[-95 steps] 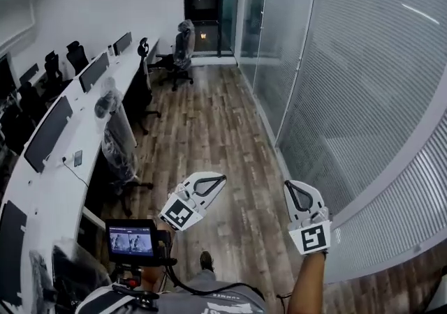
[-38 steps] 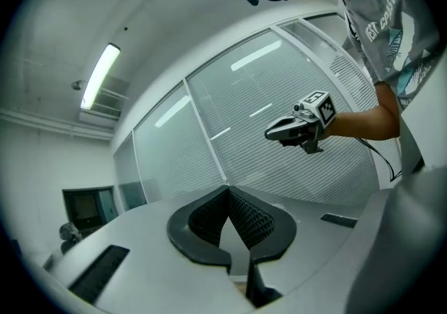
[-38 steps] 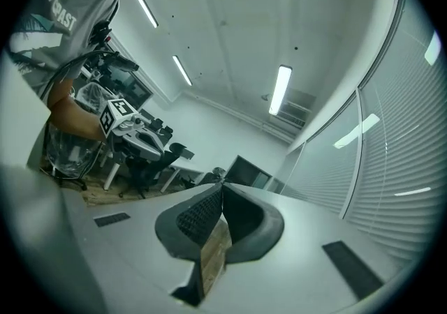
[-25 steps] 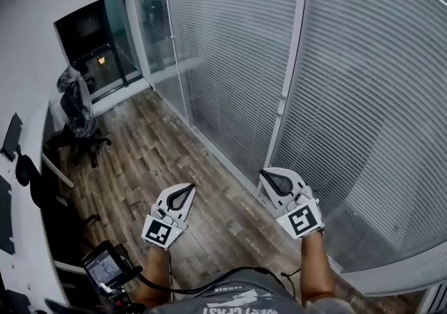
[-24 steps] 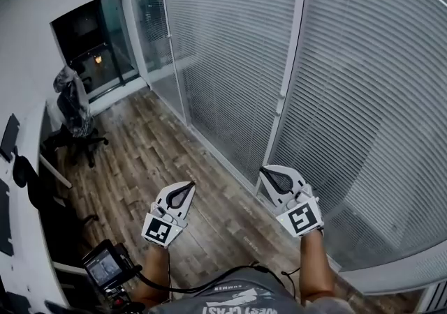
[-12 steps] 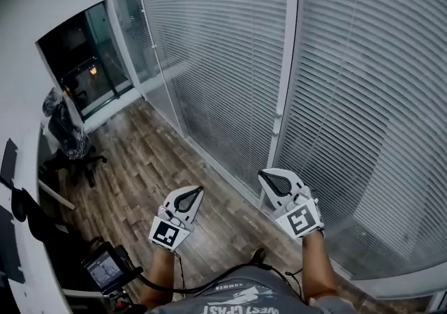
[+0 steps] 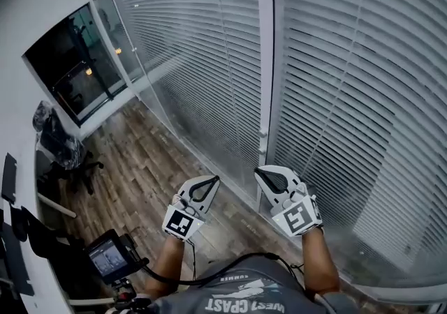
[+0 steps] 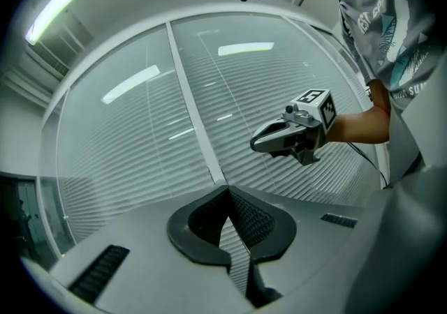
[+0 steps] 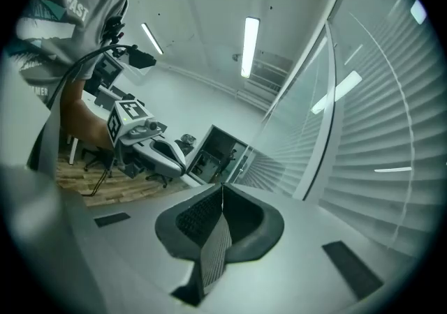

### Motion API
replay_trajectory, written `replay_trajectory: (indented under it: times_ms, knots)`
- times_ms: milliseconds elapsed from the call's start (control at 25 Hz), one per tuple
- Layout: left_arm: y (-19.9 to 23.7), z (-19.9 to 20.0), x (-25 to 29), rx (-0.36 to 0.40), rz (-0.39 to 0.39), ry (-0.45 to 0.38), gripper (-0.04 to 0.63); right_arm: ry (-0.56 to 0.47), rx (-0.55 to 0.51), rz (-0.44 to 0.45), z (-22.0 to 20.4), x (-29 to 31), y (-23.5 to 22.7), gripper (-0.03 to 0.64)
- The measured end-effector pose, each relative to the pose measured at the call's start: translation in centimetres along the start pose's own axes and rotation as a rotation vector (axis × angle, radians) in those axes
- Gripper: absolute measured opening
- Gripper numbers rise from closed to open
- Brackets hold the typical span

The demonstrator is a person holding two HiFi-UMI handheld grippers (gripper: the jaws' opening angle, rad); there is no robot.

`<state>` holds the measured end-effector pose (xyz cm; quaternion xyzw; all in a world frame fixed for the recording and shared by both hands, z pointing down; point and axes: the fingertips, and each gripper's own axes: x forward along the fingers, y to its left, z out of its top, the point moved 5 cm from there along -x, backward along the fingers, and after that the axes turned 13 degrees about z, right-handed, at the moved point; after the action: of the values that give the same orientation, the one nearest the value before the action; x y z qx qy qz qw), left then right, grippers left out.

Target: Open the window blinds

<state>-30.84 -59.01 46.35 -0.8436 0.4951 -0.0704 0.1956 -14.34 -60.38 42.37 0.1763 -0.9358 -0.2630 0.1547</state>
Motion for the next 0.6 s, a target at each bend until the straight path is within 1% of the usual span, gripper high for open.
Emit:
replay_trajectory:
  times_ms: [80,200,320,360,440,520,600]
  knots:
    - [-1.1,-0.9,2.2,0.012,-0.019,-0.007,0.000,0.001,0.026,-0.009,-1.9,-0.5,0.7,0.005]
    - [-1.6,-1.2,5.9,0.016,-0.020,-0.026,0.000,0.058,0.035,-0.031,-3.1,-1.0,0.5,0.005]
    - [-1.1,-2.3,11.9,0.096,-0.035,-0.033,0.008,0.091,0.022,-0.037,-3.7,-0.4,-2.1,0.005]
    - [-1.1,-2.9,13.8,0.112,-0.035,-0.022,0.026,0.105,0.018,-0.042,-3.9,-0.3,-2.9,0.005]
    - [-1.1,-4.3,16.9,0.125,-0.034,-0.007,0.105,0.138,0.015,-0.055,-4.4,-0.3,-3.9,0.005]
    - [-1.4,-4.8,18.9,0.125,-0.031,-0.011,0.124,0.166,0.014,-0.064,-4.6,-0.7,-4.4,0.005]
    - [-1.6,-3.8,20.3,0.147,-0.029,-0.027,0.124,0.185,0.014,-0.076,-3.9,-1.4,-5.2,0.005]
